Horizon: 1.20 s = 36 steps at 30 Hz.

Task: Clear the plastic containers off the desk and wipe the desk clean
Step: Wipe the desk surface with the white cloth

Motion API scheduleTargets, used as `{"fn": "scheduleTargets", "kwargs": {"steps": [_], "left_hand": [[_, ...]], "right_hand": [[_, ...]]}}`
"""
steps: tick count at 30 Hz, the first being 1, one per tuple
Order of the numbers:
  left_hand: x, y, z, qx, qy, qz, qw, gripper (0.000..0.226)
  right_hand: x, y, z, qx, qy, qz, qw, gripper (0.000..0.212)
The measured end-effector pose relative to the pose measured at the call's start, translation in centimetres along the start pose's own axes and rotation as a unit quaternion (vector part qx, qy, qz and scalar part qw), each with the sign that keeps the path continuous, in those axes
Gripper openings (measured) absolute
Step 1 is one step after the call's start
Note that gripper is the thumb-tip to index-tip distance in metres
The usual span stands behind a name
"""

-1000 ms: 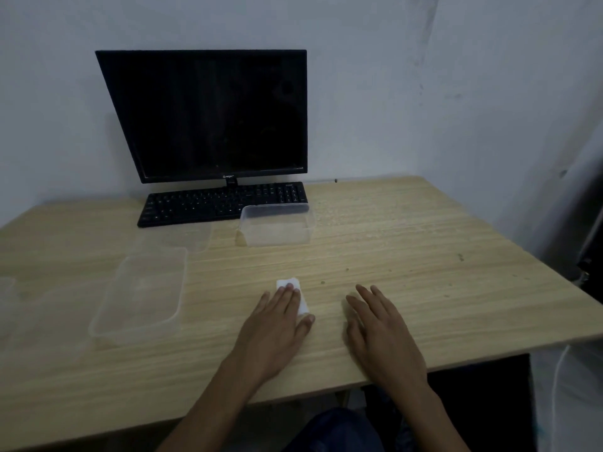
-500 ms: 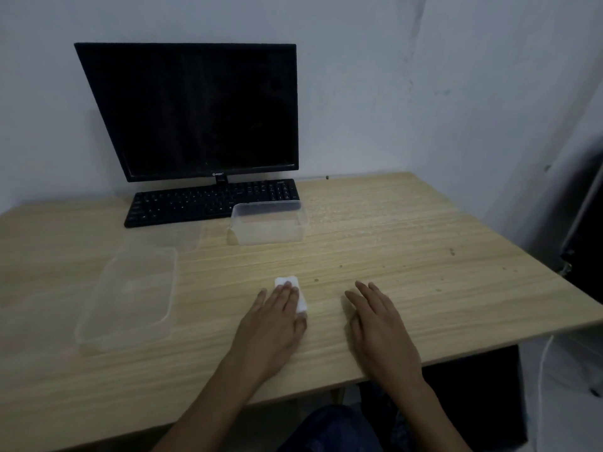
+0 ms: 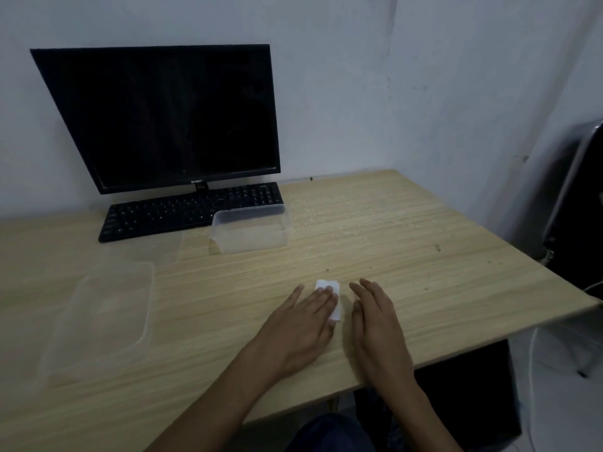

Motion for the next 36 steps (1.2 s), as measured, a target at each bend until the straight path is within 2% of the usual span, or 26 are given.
{"fn": "scheduleTargets", "kwargs": {"steps": [5,8,12,16,19,22,25,30,36], "left_hand": [[1.7,4.9,-0.3,0.008,0.019,-0.052,0.998,0.056],[2.2,5.5,0.1,0.014,0.001,-0.073,0.997,0.056],[1.6,1.3,0.0,0.007,-0.017,-0.077,0.997,0.058],[1.5,-4.3,0.1,0.037,-0.045,-0.122,0.991,0.063],[3.8,-4.3,-0.8,0.018,-0.048,-0.162,0.986,0.066],[6.3,-1.9,-1.4,0.012,-0.053,-0.193,0.980,0.067],[6.3,-1.1,-1.1,0.008,-0.055,-0.188,0.981,0.068],[3.9,-5.7,-0.7,0.015,-0.059,-0.144,0.988,0.065],[7.5,-5.1,-2.5,-0.007,-0.053,-0.200,0.978,0.069]], "right_hand": [[0.0,-0.1,0.0,-0.003,-0.005,-0.005,1.000,0.037],[0.5,-0.2,0.3,0.010,-0.041,-0.031,0.999,0.045],[1.8,-0.6,1.5,0.035,-0.132,-0.114,0.984,0.053],[2.2,-1.0,2.0,0.056,-0.177,-0.132,0.974,0.051],[3.1,-1.4,2.5,0.071,-0.214,-0.178,0.958,0.046],[3.7,-1.5,2.6,0.100,-0.218,-0.200,0.950,0.053],[3.6,-1.5,2.7,0.105,-0.206,-0.204,0.951,0.064],[3.2,-1.5,2.8,0.090,-0.206,-0.189,0.956,0.053],[3.1,-1.4,2.8,0.080,-0.194,-0.186,0.960,0.056]]}}
Point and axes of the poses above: each hand's wrist, its own y-axis towards the middle knuckle, its own z-axis out of the palm, x = y × z, the point moved 9 cm from there along y, towards the middle knuckle, and after that the axes turned 14 degrees about -y, right-handed, at the moved point
